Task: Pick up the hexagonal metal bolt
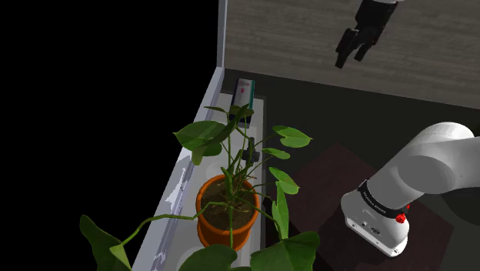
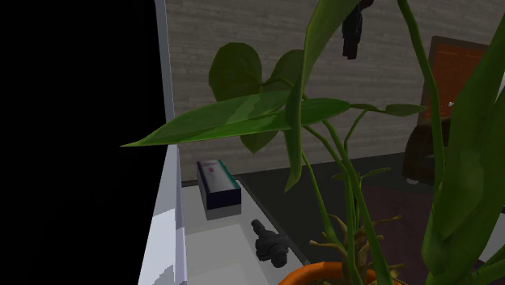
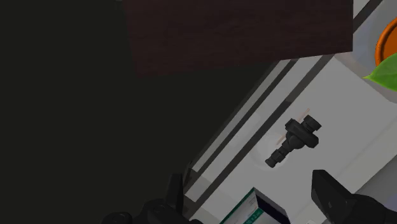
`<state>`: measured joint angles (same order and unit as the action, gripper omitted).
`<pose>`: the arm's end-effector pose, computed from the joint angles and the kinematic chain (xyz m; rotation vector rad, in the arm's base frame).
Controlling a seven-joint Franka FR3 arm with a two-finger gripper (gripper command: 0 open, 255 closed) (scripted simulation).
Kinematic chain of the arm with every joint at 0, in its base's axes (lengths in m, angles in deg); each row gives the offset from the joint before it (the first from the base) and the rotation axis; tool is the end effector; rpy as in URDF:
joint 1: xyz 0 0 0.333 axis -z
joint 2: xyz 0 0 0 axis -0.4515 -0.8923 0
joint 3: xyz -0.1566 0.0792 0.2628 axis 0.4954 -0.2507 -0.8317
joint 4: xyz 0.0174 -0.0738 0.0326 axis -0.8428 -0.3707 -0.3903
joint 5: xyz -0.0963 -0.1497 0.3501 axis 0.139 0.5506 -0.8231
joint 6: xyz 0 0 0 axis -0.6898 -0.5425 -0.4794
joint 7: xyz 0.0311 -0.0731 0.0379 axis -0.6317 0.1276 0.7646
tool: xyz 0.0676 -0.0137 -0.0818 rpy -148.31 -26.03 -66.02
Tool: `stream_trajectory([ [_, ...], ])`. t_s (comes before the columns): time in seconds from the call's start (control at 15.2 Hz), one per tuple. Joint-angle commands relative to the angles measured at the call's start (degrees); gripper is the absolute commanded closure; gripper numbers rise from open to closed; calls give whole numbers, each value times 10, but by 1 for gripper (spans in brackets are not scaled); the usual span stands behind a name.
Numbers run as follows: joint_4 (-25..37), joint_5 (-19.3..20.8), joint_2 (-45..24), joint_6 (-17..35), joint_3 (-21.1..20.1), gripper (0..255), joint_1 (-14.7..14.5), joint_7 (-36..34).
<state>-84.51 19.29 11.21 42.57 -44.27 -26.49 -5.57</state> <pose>0.3105 -0.0139 0.5812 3.0545 -0.1349 0.0224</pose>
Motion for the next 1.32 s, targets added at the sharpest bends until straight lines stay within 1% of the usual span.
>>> stream_trajectory([
  [0.0,0,0,0,0,0,0,0,0],
  [0.33,-67,-22,-30,91,-24,0,1,-61],
  [0.59,-108,-38,-72,170,-45,0,1,-108],
  [0.92,-139,-55,-148,273,-70,0,0,-168],
  [1.25,-147,-63,-249,379,-96,0,3,-228],
])
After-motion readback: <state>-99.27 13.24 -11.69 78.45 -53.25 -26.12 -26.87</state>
